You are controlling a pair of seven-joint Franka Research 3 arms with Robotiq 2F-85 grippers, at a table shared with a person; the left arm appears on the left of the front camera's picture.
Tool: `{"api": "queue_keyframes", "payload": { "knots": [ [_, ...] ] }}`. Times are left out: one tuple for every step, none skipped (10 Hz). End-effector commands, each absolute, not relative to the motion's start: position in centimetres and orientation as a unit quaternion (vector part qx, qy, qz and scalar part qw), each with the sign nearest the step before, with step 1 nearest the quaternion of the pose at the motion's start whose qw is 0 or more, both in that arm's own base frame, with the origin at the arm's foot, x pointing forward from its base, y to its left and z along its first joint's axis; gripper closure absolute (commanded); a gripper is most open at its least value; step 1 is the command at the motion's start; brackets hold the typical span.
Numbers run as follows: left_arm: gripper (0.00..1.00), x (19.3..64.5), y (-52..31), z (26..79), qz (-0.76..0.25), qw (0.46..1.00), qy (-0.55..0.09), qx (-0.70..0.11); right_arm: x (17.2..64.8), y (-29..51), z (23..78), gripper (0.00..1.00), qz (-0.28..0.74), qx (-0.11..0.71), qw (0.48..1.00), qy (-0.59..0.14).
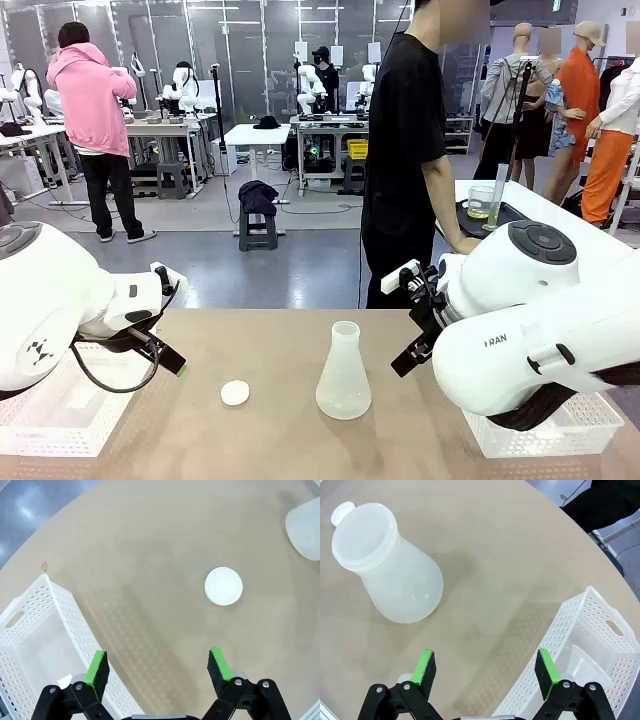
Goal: Prepare the solutions needed for the experiment.
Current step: Pick up the Plastic Funnel and insert it into the Big flask.
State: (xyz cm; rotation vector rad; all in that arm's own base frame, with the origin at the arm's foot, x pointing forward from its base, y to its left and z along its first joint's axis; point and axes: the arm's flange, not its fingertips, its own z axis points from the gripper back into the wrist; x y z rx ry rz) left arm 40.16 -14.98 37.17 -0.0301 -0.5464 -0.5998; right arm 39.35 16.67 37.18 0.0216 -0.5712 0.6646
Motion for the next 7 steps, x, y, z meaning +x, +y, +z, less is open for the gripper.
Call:
{"api": "queue_keyframes", "payload": {
  "knots": [
    [0.0,40.15,-15.0,37.18,-0.292,0.919,-0.266,-0.015,39.35,16.67,37.18,0.0,0.322,0.01,0.905,-0.277],
    [0.0,40.15,-15.0,37.18,-0.292,0.919,-0.266,-0.015,39.35,16.67,37.18,0.0,0.322,0.01,0.905,-0.277],
    [0.0,40.15,-15.0,37.18,-0.292,0.919,-0.266,-0.015,39.35,16.67,37.18,0.0,0.322,0.01,0.905,-0.277],
    [0.0,40.15,-15.0,37.18,-0.292,0.919,-0.266,-0.015,39.35,16.67,37.18,0.0,0.322,0.01,0.905,-0.277],
    [0.0,40.15,-15.0,37.18,-0.292,0.919,-0.266,-0.015,39.35,16.67,37.18,0.0,0.322,0.01,0.905,-0.277],
    [0.0,40.15,-15.0,37.18,-0.292,0.919,-0.266,-0.015,39.35,16.67,37.18,0.0,0.322,0.01,0.905,-0.277],
    [0.0,40.15,-15.0,37.18,-0.292,0.919,-0.266,-0.015,39.35,16.67,37.18,0.0,0.322,0.01,0.905,-0.277]
  ]
}}
